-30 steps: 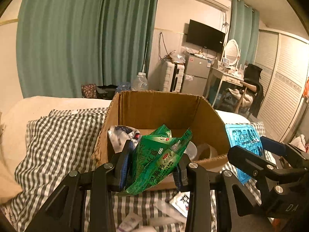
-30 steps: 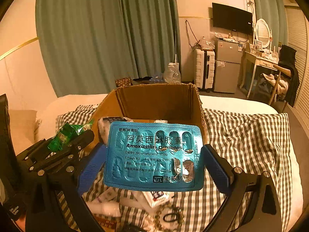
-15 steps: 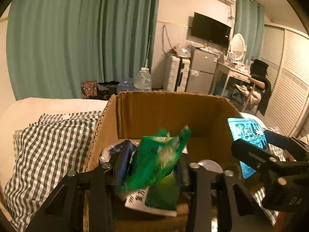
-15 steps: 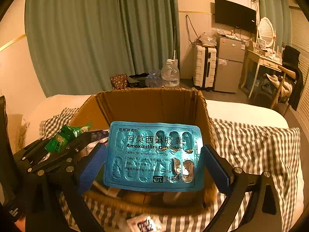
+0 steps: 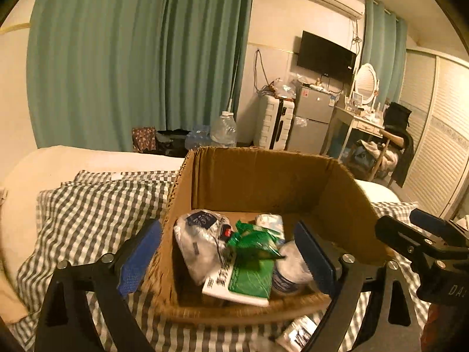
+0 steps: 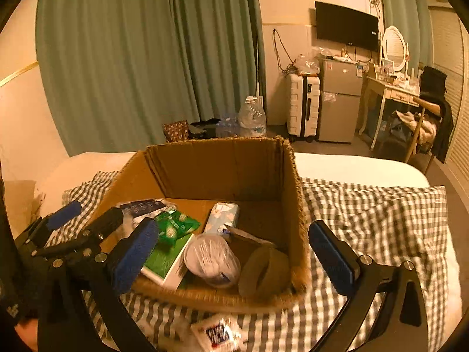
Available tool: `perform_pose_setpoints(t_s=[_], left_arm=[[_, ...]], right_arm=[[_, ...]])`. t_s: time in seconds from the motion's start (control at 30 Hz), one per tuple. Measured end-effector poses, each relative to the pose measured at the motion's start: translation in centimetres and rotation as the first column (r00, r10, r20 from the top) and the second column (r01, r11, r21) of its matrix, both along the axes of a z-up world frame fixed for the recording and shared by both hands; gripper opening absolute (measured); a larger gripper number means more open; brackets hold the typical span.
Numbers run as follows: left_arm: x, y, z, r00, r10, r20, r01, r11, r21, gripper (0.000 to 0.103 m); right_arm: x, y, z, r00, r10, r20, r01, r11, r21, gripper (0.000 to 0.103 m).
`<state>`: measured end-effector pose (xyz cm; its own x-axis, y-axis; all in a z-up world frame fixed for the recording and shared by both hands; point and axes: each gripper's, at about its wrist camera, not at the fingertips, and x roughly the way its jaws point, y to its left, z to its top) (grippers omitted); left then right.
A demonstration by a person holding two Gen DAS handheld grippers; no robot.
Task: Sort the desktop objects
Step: 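Withdraw both grippers from the box back toward the remaining items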
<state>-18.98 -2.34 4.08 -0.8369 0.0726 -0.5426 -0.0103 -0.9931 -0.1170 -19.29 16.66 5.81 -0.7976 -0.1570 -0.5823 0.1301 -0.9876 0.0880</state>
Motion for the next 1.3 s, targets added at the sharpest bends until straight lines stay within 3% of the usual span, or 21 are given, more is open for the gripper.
perform_pose_setpoints(t_s=[0.3,0.53,0.9,1.3], left_arm=[[7.2,-0.3,3.9,1.0,0.016,0.0,-0.016,1.0,-0.018,0.103],[11.0,-0.3,3.3,0.998,0.019,0.052,-0.018,0.999,-0.027,0.103],[14.5,1.1,-5.6,0.987,0.023,0.159,-0.015,0.998,-0.054,0.103],[12.2,1.3,-13.6,0.96,-0.024,0.28,0.045,0.997,-0.067,0.103]], right_arm=[[7.0,1.0,3.7,1.0,-0.005,-0.016,0.005,1.0,-0.015,0.103],[11.1,1.0,2.6,0.999,0.002,0.045,-0.001,0.999,-0.04,0.103],[13.6,1.1,-6.3,0.984,-0.004,0.176,0.011,0.999,-0.039,0.103],[10.1,0.3,-11.8,0.968,0.029,0.249,-0.03,1.0,0.003,0.103]])
